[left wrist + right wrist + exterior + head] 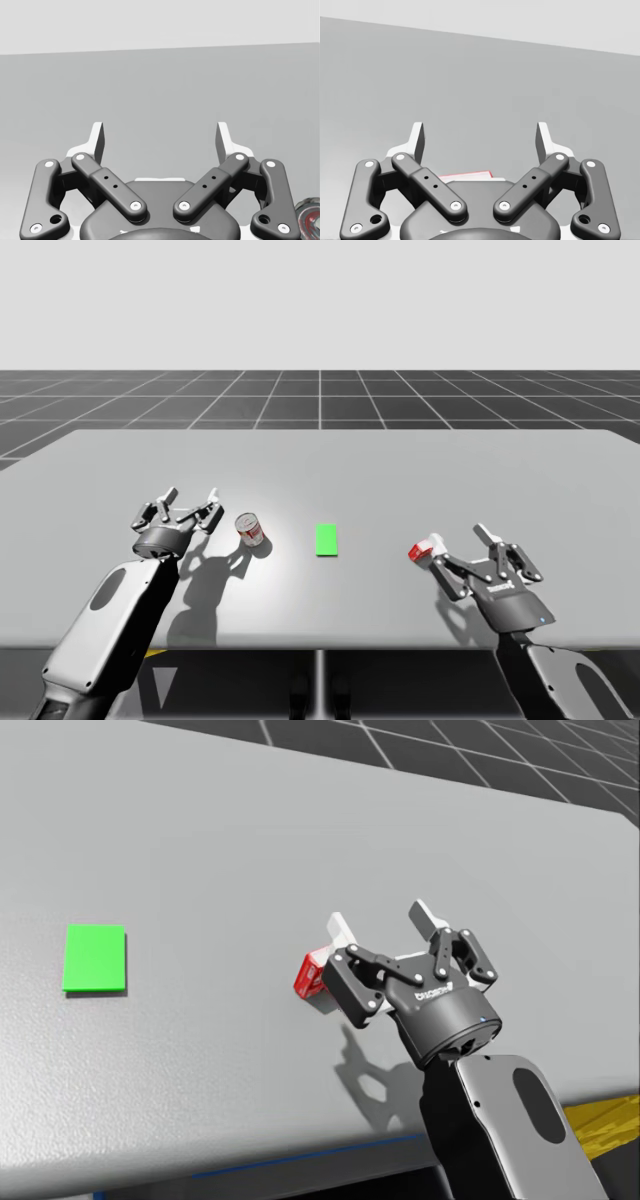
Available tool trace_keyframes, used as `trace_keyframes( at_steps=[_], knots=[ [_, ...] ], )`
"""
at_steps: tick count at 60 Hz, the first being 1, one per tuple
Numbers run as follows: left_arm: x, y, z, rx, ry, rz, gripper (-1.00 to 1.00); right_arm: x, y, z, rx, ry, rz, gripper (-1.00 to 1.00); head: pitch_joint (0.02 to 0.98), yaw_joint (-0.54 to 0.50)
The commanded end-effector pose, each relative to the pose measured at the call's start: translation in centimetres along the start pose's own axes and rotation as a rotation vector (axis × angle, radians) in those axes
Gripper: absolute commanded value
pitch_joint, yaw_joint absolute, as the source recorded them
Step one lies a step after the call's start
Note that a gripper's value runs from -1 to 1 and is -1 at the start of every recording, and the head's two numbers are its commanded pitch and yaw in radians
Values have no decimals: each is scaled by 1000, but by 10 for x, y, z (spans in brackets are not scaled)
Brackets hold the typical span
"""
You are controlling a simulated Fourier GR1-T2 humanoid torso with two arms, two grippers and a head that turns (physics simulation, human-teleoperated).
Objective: Look at the card. If it is red, pick the object on the left. If it is green, pick the object on the right.
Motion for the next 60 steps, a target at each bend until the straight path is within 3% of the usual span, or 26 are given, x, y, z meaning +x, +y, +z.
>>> trace_keyframes(
  at_steps=[1,9,36,60],
  knots=[
    [-1,0,-1,0,1,-1,-1000,-22,4,8,54,12,14,-1000,860,-409],
    [-3,-2,0,3,9,-2,-1000,-33,5,7,70,36,-1,-1000,859,-406],
    [-3,-2,0,3,9,-2,-1000,-62,4,-7,76,107,6,-1000,861,-404],
    [-3,-2,0,3,8,-2,-1000,-72,5,-25,76,147,20,-1000,864,-401]
  ],
)
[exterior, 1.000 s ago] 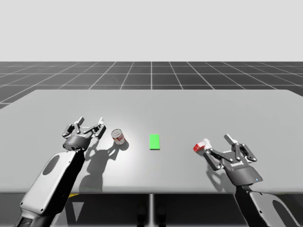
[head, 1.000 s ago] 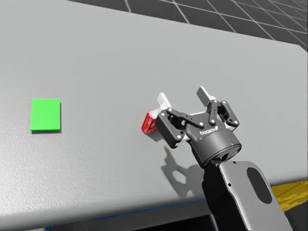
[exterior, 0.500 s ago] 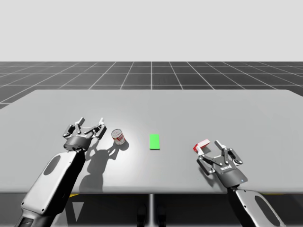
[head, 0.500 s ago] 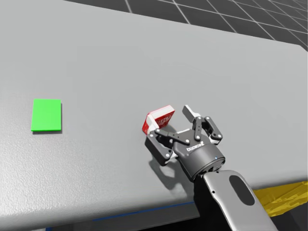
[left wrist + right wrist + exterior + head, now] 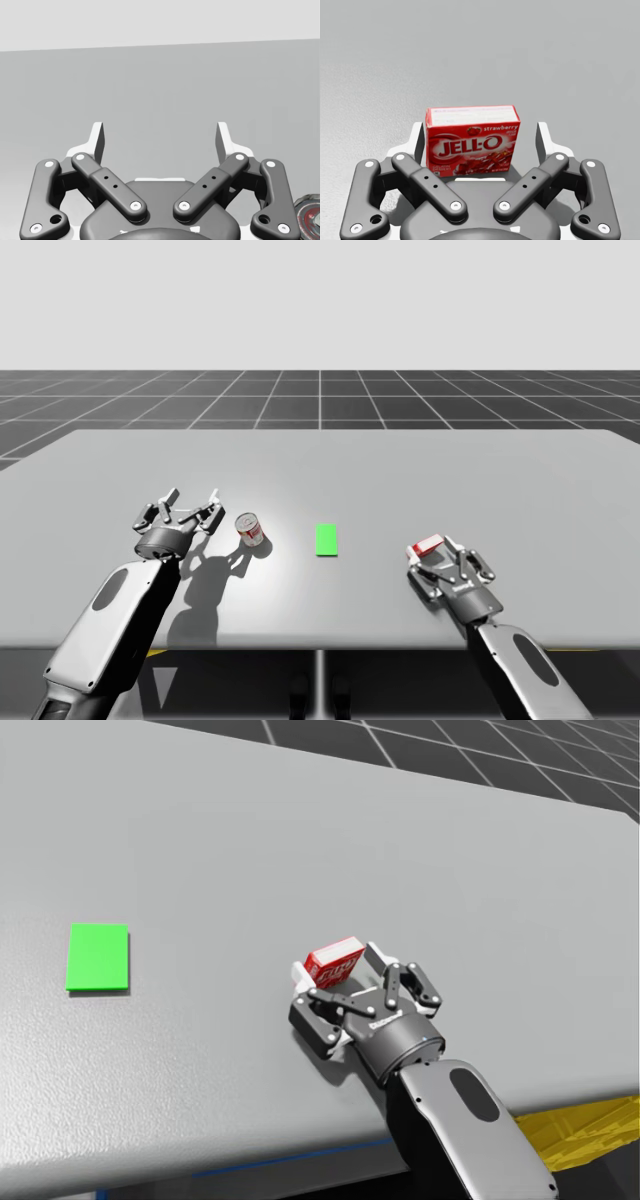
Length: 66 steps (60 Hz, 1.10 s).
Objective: Look at the card. If it is red, pick the object on the left. If it is green, pick the object on the right.
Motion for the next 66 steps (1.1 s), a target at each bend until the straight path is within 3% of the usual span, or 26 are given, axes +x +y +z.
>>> trace_keyframes(
  at_steps=[1,23,26,27,28,29,30,31,33,46,66],
  knots=[
    [0,0,0,0,0,0,-1000,-4,1,-10,5,19,5,-1000,864,-400],
    [0,0,0,0,0,0,-1000,-11,-1,-20,4,72,-11,-1000,858,-398],
    [0,0,0,0,0,0,-1000,-11,-1,-20,21,74,-5,-987,856,-398],
    [0,0,0,0,0,0,-1000,-11,-1,-19,7,65,12,-928,856,-398],
    [0,0,0,0,0,0,-1000,-11,0,-17,-18,53,35,90,854,-398],
    [0,0,0,0,0,0,-1000,-11,0,-17,-16,52,34,767,853,-398],
    [0,0,0,0,0,0,-1000,-11,0,-16,-12,53,36,943,853,-398],
    [0,0,0,0,0,0,-1000,-11,0,-16,-7,56,28,1000,851,-398],
    [0,0,0,0,0,0,-1000,-11,1,-16,-11,66,12,1000,850,-399],
    [0,0,0,0,0,0,-1000,-13,1,-16,-3,80,11,1000,802,-401],
    [0,0,-1,-3,-4,-2,-1000,-15,0,-15,-2,80,11,1000,536,-435]
  ],
)
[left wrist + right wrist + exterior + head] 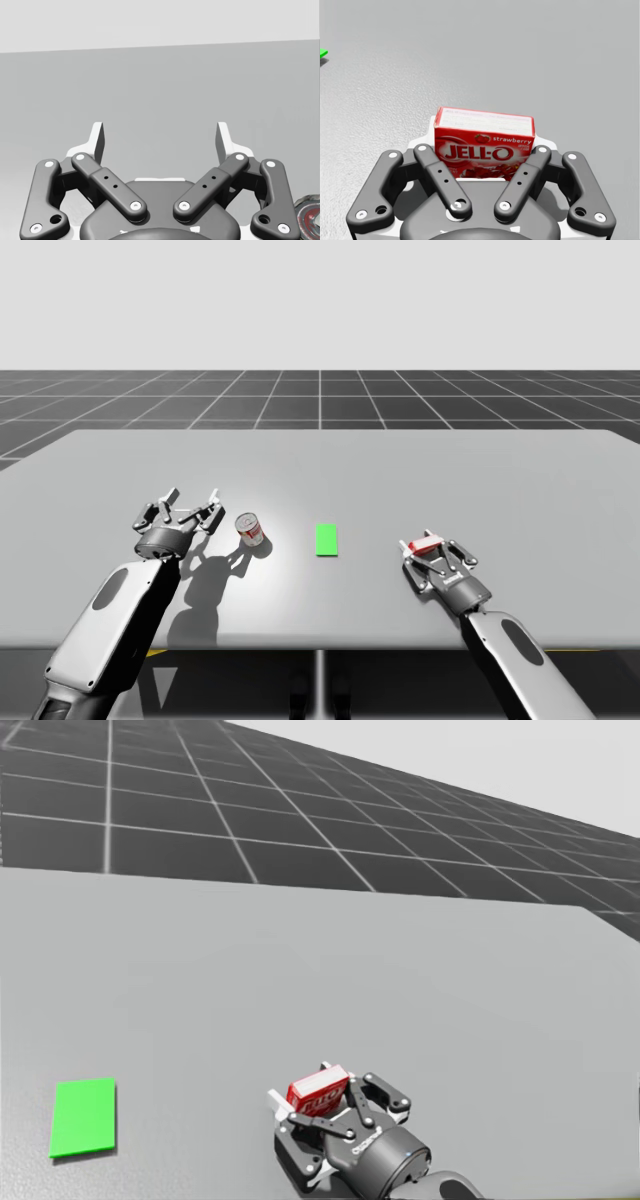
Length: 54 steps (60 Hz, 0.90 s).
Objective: Look at the card. If it is red, pick the object on the left. If it is green, pick the object on the right.
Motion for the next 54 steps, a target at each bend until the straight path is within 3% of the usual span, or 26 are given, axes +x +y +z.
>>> trace_keyframes(
  at_steps=[1,16,23,38,54],
  knots=[
    [0,0,-1,-1,0,0,-1000,-16,1,1,-115,44,-35,1000,518,-439],
    [-1,0,-1,-1,1,-1,-1000,-16,1,2,-117,43,-34,1000,434,-472],
    [-1,0,-1,-1,1,-1,-1000,-2,-2,4,-123,21,-26,1000,423,-472],
    [-1,0,-1,-1,1,-1,-1000,50,-15,0,-155,-78,-2,1000,413,-478],
    [-1,0,-1,-1,1,-1,-1000,116,-21,6,-198,-235,19,1000,406,-487]
  ],
)
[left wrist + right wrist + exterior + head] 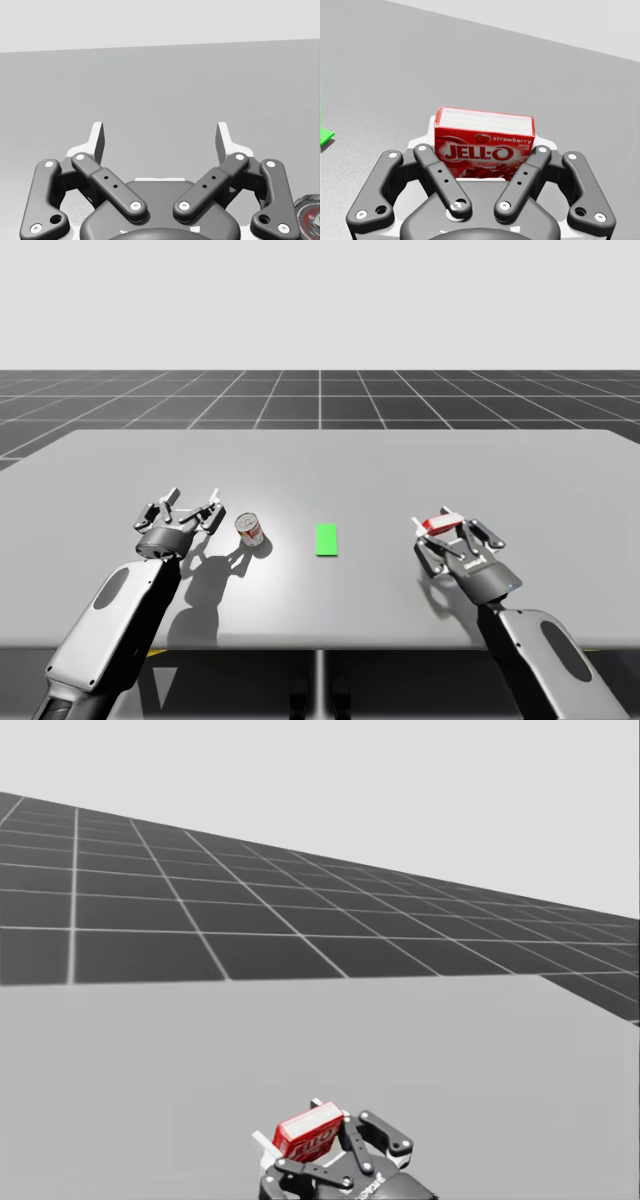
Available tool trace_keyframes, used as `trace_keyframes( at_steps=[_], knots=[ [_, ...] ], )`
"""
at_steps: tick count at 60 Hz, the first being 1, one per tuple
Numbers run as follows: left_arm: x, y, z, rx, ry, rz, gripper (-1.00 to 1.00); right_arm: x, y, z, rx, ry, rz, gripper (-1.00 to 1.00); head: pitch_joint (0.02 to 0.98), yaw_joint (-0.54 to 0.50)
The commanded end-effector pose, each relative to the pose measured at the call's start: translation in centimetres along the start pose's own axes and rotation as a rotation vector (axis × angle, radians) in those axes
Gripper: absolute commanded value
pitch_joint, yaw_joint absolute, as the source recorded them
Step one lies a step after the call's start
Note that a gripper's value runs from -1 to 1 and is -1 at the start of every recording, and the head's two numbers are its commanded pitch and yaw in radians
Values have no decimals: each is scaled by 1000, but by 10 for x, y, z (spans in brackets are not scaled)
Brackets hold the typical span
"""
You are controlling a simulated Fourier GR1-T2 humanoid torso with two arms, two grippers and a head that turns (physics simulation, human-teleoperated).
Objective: Look at the card. If it is red, pick the object on the left. If it is green, pick the object on the right.
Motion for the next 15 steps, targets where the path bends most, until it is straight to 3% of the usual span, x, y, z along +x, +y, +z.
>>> trace_keyframes(
  at_steps=[1,15],
  knots=[
    [0,0,0,0,0,0,-1000,56,-16,-7,-159,-132,15,1000,406,-487],
    [0,0,0,0,0,0,-1000,127,-11,8,-210,-337,16,1000,409,-494]
  ],
)
